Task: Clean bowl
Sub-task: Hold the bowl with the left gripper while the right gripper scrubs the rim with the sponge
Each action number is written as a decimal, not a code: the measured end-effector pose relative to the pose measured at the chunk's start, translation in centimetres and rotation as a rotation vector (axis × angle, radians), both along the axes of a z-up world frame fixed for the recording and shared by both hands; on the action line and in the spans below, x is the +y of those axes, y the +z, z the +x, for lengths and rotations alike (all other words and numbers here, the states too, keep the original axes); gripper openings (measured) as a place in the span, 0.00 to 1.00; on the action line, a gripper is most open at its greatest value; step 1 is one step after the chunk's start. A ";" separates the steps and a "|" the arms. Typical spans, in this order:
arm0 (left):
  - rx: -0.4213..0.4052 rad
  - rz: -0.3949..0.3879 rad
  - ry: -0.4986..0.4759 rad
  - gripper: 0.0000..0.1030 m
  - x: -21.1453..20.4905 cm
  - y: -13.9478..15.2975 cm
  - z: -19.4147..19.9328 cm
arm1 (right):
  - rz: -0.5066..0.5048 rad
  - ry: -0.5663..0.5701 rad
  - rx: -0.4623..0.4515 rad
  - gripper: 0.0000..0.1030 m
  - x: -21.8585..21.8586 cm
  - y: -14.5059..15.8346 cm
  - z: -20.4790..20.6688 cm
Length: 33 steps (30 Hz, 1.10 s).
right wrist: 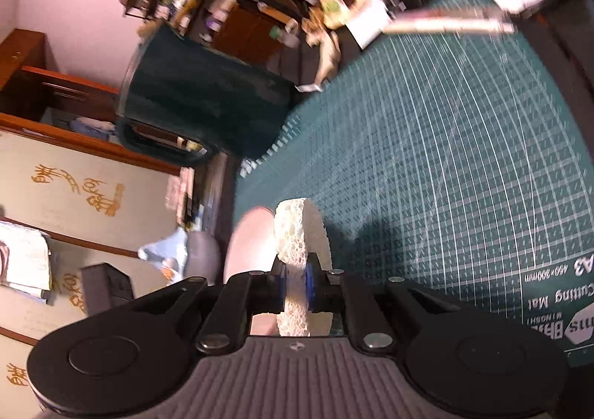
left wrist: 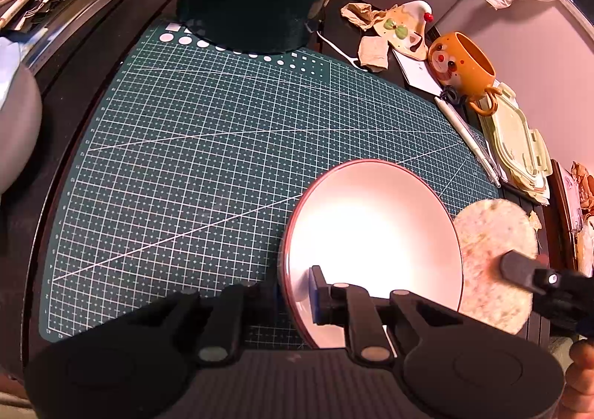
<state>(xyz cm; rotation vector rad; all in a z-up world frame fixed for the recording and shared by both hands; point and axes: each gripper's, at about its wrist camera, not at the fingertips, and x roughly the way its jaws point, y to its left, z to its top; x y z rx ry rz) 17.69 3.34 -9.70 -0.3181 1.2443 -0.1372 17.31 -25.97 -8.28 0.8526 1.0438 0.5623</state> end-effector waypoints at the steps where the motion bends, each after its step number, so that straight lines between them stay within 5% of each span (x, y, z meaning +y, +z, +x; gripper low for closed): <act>1: 0.000 0.000 -0.001 0.14 0.0 0.0 0.0 | 0.000 0.000 -0.002 0.09 0.0 0.0 0.0; 8: 0.001 -0.003 -0.002 0.14 0.0 0.0 0.0 | -0.040 0.024 0.101 0.09 1.2 -3.0 0.6; 16: 0.005 -0.005 -0.006 0.14 -0.1 0.0 0.0 | 0.014 -0.004 -0.014 0.09 -0.3 0.3 0.0; 26: 0.003 -0.003 -0.008 0.14 0.0 -0.1 0.1 | -0.022 0.028 0.080 0.09 1.3 -2.7 0.5; 33: 0.004 -0.005 -0.010 0.14 0.1 -0.1 0.2 | 0.018 0.001 -0.018 0.09 -0.3 0.4 -0.1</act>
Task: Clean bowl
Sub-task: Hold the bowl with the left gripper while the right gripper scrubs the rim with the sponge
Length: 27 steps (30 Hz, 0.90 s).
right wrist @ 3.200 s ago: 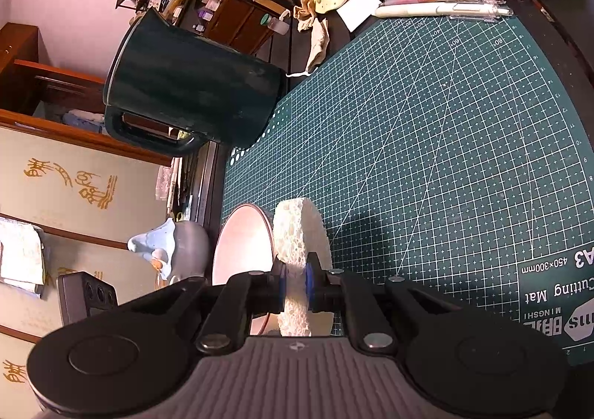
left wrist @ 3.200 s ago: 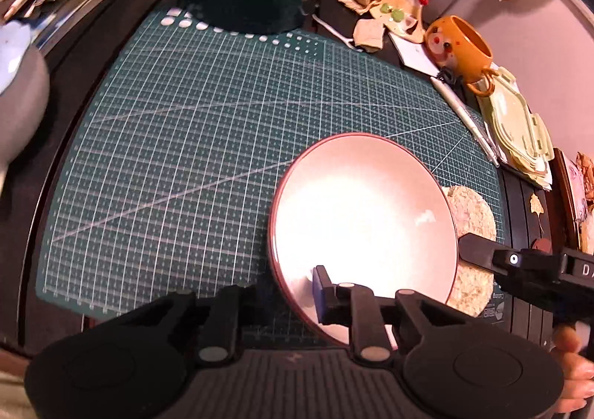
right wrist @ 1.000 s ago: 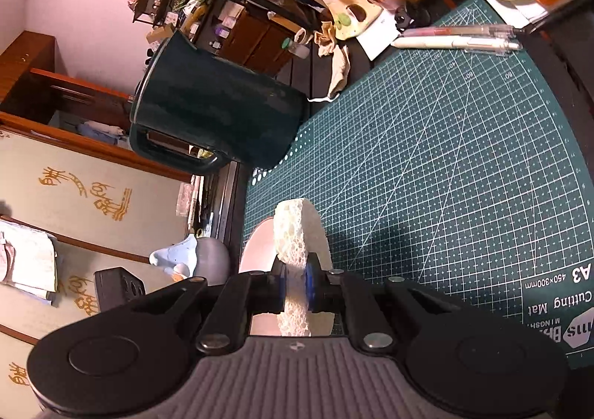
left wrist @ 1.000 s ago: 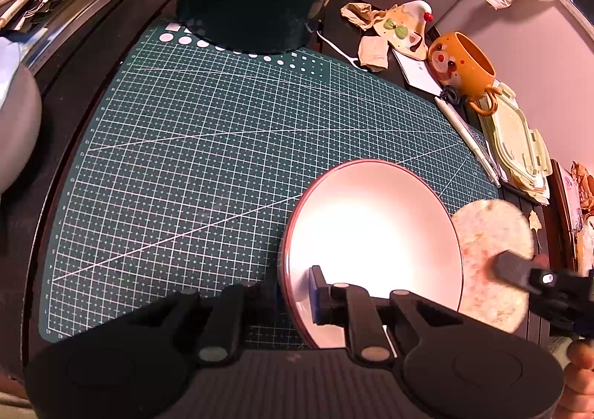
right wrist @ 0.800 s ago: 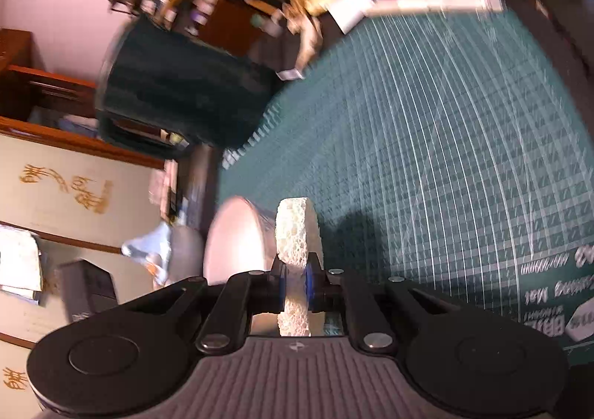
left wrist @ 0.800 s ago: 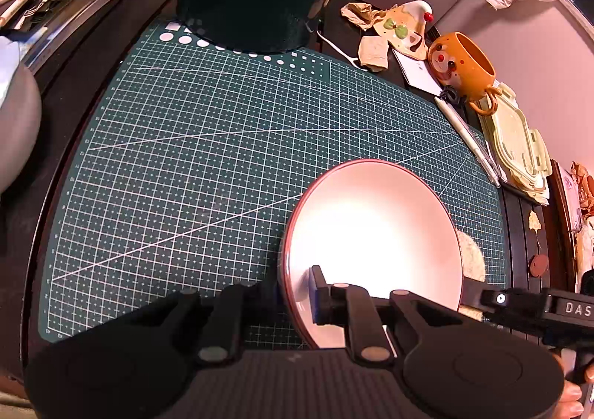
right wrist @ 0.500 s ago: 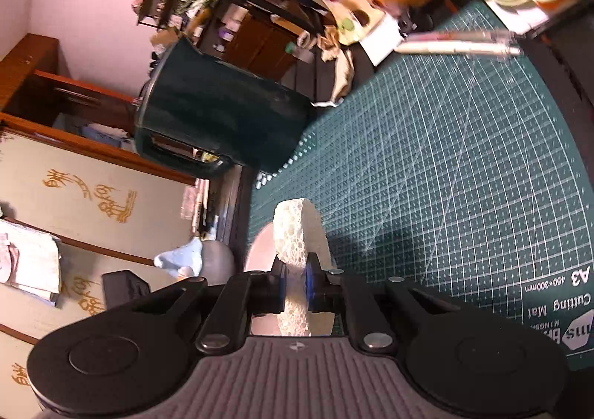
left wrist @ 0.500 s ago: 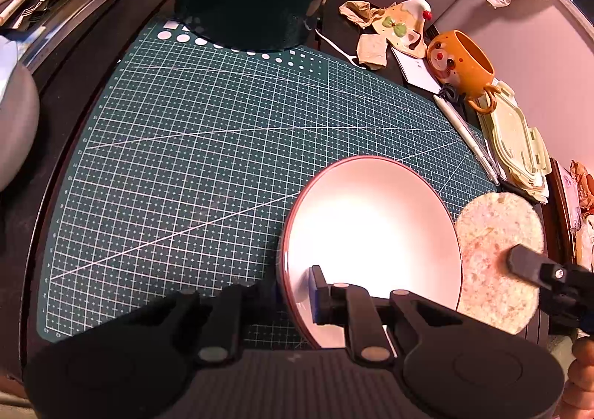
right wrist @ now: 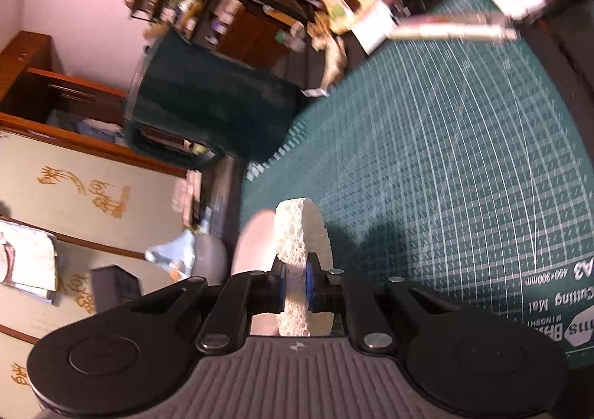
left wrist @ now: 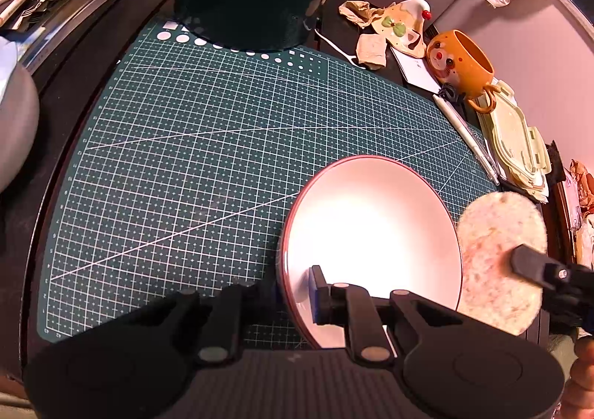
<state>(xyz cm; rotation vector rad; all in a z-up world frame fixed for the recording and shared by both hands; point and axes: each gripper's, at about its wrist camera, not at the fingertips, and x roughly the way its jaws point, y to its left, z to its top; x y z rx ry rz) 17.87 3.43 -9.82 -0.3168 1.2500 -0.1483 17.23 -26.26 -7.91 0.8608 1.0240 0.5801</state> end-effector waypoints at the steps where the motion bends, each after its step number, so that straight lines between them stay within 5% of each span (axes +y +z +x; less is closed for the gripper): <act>1: 0.000 0.000 0.000 0.14 0.0 0.0 0.0 | 0.000 0.000 -0.002 0.09 0.0 0.1 0.0; 9: 0.000 0.001 -0.001 0.14 -0.1 0.0 0.0 | -0.068 0.039 0.072 0.09 1.8 -2.5 0.6; 19: 0.002 -0.002 -0.002 0.14 0.0 0.2 0.0 | -0.013 -0.016 -0.001 0.09 -0.1 -0.2 0.2; 27: 0.002 -0.003 -0.003 0.14 -0.1 0.1 0.0 | -0.064 0.033 0.097 0.09 1.6 -3.1 0.6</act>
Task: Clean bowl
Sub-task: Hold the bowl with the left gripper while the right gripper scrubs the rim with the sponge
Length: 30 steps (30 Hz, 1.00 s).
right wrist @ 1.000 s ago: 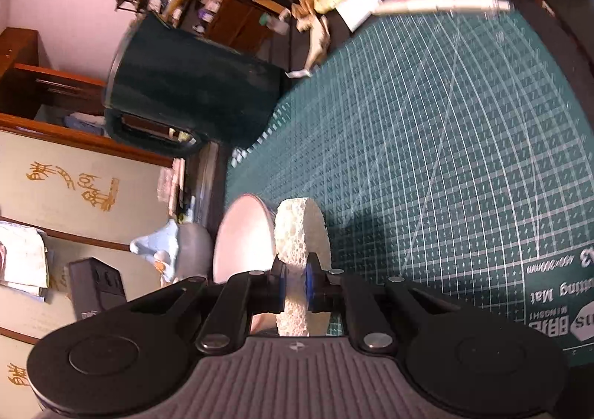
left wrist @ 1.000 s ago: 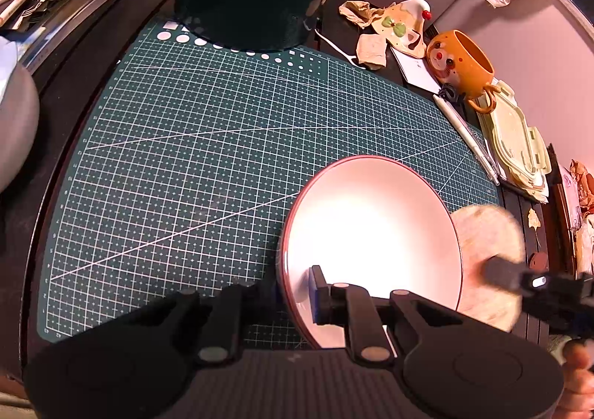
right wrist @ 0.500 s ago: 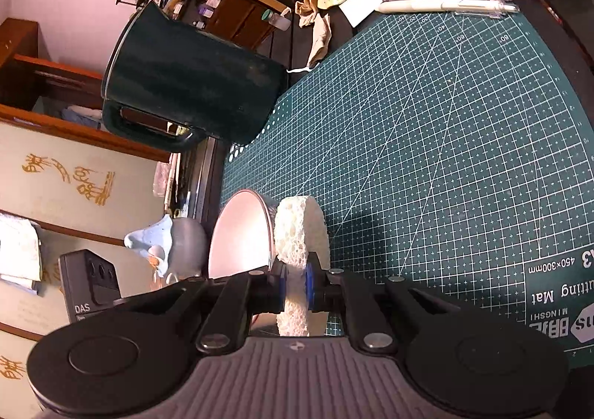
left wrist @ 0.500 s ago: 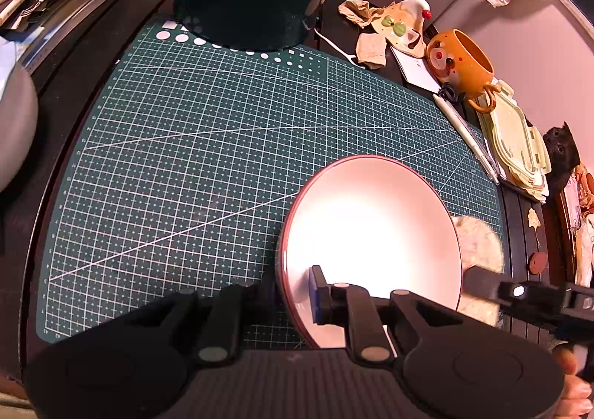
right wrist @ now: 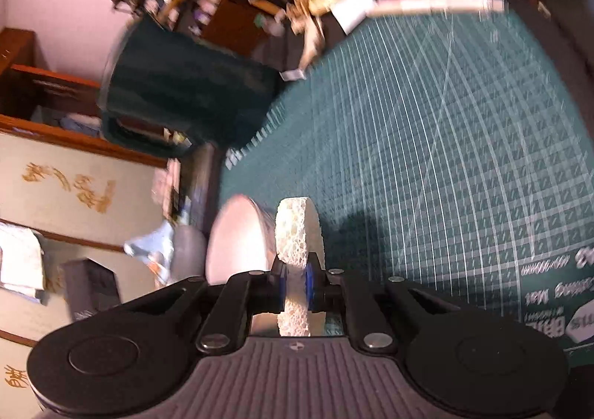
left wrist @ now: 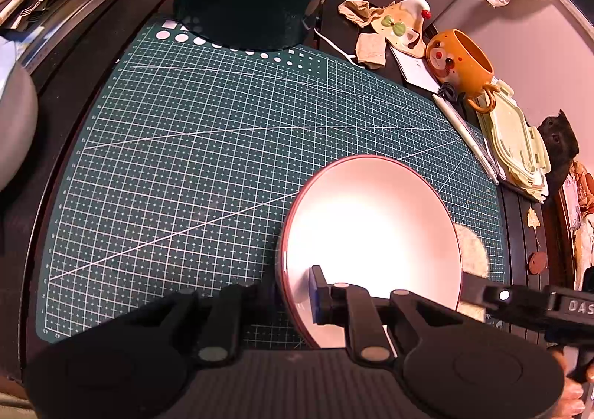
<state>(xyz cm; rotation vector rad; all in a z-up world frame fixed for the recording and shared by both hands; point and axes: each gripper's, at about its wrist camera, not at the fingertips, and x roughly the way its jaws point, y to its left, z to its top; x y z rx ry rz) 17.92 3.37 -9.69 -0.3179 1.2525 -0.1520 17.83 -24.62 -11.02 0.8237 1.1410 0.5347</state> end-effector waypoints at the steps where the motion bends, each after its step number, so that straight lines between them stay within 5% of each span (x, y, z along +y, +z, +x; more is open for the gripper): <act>1: 0.001 0.000 0.000 0.14 0.0 0.0 0.0 | 0.007 -0.005 -0.013 0.09 -0.2 0.4 0.0; 7: 0.001 0.001 -0.001 0.14 0.0 0.0 0.0 | 0.067 -0.042 -0.101 0.09 -1.9 3.1 -0.5; 16: -0.001 0.000 -0.002 0.14 0.0 -0.1 0.0 | 0.034 -0.004 0.005 0.09 -0.4 -0.2 0.1; 25: 0.001 -0.002 -0.003 0.14 0.1 -0.1 0.2 | 0.078 -0.039 -0.079 0.09 -1.9 2.4 -0.3; 30: 0.000 -0.002 -0.005 0.14 0.1 0.0 0.2 | 0.041 -0.013 -0.031 0.09 -1.0 0.9 0.0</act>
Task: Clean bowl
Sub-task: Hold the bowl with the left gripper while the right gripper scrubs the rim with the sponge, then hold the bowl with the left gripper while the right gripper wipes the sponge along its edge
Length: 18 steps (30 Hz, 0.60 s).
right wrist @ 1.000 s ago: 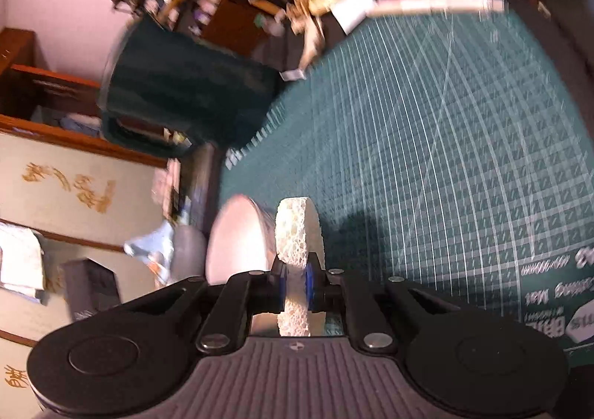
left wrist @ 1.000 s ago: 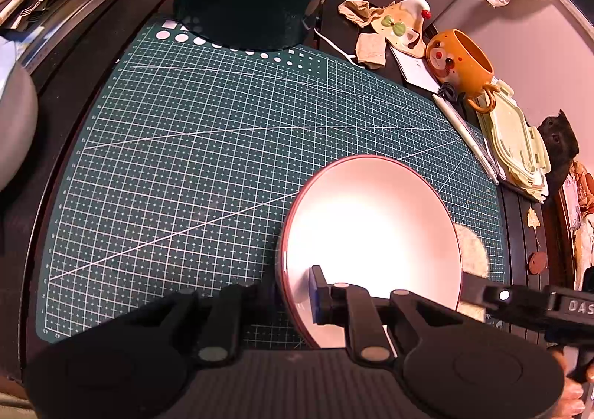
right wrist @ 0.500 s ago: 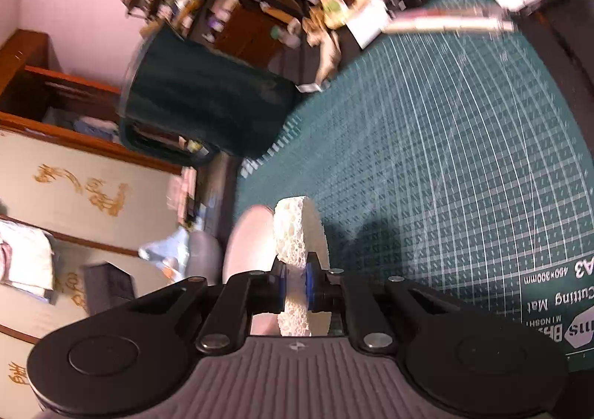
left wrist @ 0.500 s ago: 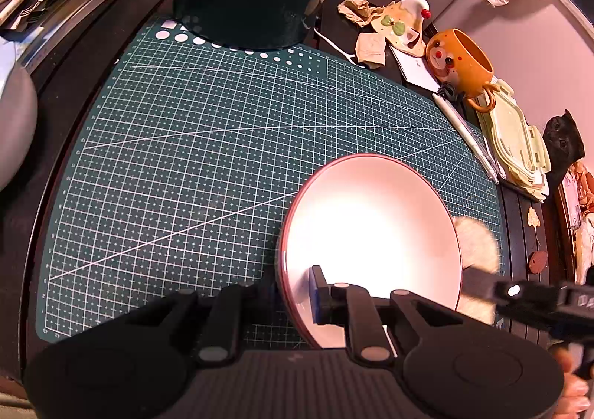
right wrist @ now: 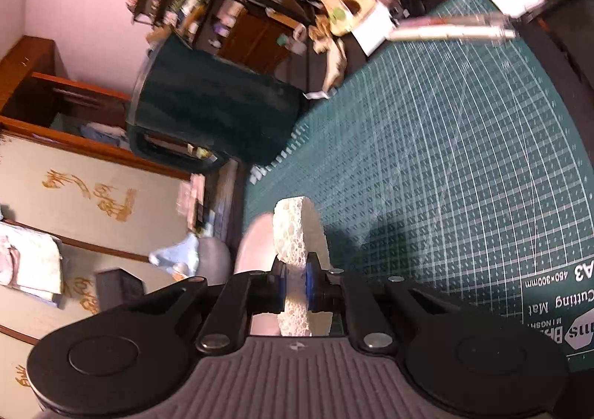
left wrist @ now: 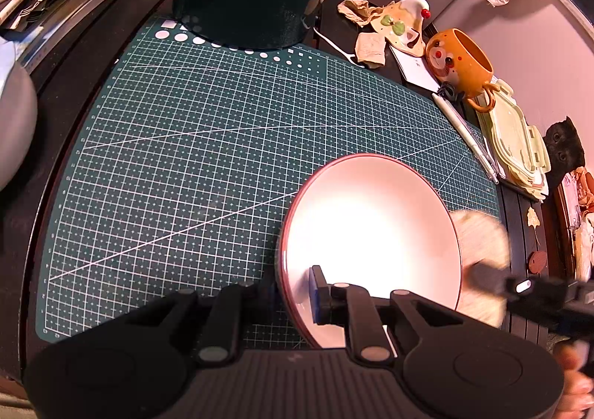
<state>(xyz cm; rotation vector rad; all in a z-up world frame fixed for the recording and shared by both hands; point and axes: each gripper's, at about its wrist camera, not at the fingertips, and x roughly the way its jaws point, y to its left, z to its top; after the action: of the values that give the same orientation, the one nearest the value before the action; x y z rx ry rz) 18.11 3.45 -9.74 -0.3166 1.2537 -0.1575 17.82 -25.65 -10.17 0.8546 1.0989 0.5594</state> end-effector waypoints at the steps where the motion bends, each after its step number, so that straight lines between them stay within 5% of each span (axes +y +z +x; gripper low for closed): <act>1: 0.000 -0.001 0.000 0.14 0.0 0.0 0.0 | -0.018 0.021 0.029 0.09 0.6 -0.8 0.1; 11: 0.003 -0.003 -0.002 0.14 0.1 0.1 -0.1 | 0.025 -0.021 -0.065 0.09 -0.9 2.0 -0.5; 18: 0.000 0.001 -0.014 0.14 0.1 0.1 -0.1 | -0.030 0.036 0.048 0.09 0.9 -1.4 0.1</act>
<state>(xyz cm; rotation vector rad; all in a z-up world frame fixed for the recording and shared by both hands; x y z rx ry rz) 18.04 3.51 -9.60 -0.3067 1.2564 -0.1691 17.89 -24.72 -11.53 0.8274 1.1659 0.5540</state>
